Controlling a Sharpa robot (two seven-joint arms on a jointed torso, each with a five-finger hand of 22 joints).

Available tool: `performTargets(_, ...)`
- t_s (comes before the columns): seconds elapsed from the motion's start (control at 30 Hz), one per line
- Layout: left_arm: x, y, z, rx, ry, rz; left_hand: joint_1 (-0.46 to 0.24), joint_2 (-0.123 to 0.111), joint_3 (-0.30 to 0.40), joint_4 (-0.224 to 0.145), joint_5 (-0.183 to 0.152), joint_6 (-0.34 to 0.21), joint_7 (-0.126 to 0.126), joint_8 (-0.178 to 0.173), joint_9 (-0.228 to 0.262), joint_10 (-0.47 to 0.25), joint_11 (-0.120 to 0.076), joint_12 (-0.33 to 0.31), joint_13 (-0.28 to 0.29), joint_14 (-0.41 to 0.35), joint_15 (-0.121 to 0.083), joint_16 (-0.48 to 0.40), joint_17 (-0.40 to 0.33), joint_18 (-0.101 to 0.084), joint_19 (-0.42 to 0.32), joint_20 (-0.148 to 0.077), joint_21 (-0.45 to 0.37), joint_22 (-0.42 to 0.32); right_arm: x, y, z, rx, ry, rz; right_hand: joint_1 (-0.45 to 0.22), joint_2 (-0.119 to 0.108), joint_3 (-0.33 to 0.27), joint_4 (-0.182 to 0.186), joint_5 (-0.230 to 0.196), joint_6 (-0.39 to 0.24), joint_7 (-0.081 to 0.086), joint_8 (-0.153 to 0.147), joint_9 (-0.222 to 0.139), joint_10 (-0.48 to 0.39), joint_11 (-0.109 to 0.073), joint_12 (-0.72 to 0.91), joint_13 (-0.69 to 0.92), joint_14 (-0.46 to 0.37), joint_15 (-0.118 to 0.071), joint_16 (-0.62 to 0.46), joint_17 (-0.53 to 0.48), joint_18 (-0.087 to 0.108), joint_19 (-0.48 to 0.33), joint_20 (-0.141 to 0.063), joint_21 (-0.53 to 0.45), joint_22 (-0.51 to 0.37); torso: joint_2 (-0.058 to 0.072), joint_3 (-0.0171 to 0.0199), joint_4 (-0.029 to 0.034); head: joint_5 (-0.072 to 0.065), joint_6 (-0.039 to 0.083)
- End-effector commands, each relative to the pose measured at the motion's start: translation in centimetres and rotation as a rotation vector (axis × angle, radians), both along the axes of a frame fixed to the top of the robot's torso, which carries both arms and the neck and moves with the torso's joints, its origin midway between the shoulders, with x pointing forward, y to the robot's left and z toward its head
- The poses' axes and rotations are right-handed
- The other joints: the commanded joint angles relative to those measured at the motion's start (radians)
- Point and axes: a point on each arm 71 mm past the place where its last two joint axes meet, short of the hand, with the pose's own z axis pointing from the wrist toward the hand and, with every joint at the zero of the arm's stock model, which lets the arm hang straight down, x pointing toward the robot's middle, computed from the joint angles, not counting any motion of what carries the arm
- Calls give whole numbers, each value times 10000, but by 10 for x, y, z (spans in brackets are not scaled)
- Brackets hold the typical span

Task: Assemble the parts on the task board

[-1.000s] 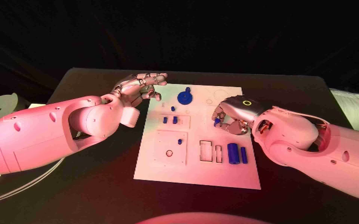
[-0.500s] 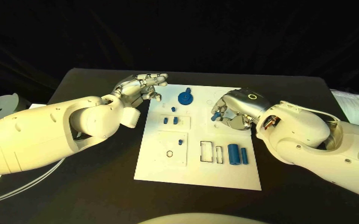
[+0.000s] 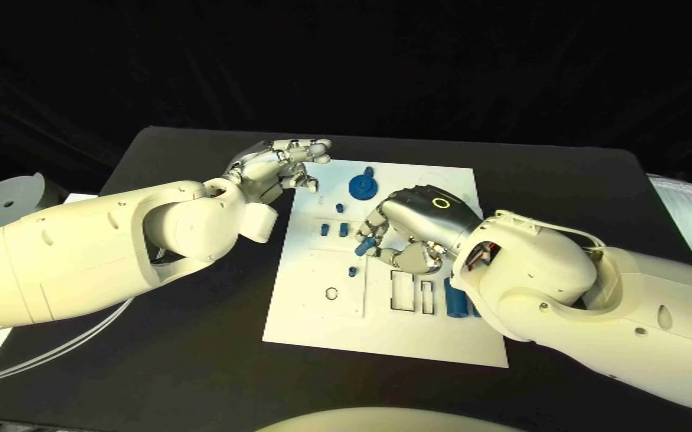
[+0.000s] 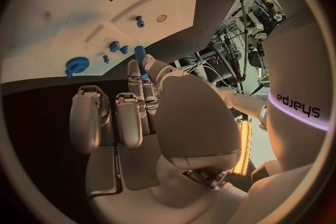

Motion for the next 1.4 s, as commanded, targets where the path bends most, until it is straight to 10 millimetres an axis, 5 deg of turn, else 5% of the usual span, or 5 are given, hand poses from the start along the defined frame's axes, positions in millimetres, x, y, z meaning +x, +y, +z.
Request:
performTargets(0.03, -1, -3, 1, -112, -96, -217, -49, 54, -45, -12, 35, -77, 21, -18, 9, -95, 7, 69, -10, -75, 11, 36, -10, 185, -28, 65, -63, -10, -6, 11, -8, 55, 173, 490, 31, 47, 28, -28, 37, 36, 79, -17, 30, -4, 55, -52, -14, 672, -26, 37, 628, 70, -1, -78, 27, -8, 0, -10, -6, 133, -55)
performTargets(0.6, -1, -5, 2, -145, -105, -279, -54, 58, -55, -19, 32, -88, 26, -17, 10, -113, 12, 85, -13, -82, 13, 41, -25, 186, -29, 67, -68, -13, -15, 47, -57, -440, 996, 1166, 49, 52, 39, -56, 38, 21, 104, -39, 31, -8, 70, -96, -17, 670, -15, 32, 620, 75, -10, -72, 8, -32, -1, 6, -2, 230, -159)
performTargets(1.4, -1, -4, 1, -130, -97, -255, -54, 58, -55, -19, 32, -88, 26, -17, 10, -113, 12, 85, -13, -82, 13, 41, -25, 186, -29, 67, -68, -13, -9, 44, -69, -1506, 1041, 872, 12, 38, 16, -60, 35, 13, 129, -62, 34, 8, 92, -141, -14, 668, 3, 27, 613, 79, -21, -61, -13, -55, -1, 11, -9, 189, -218)
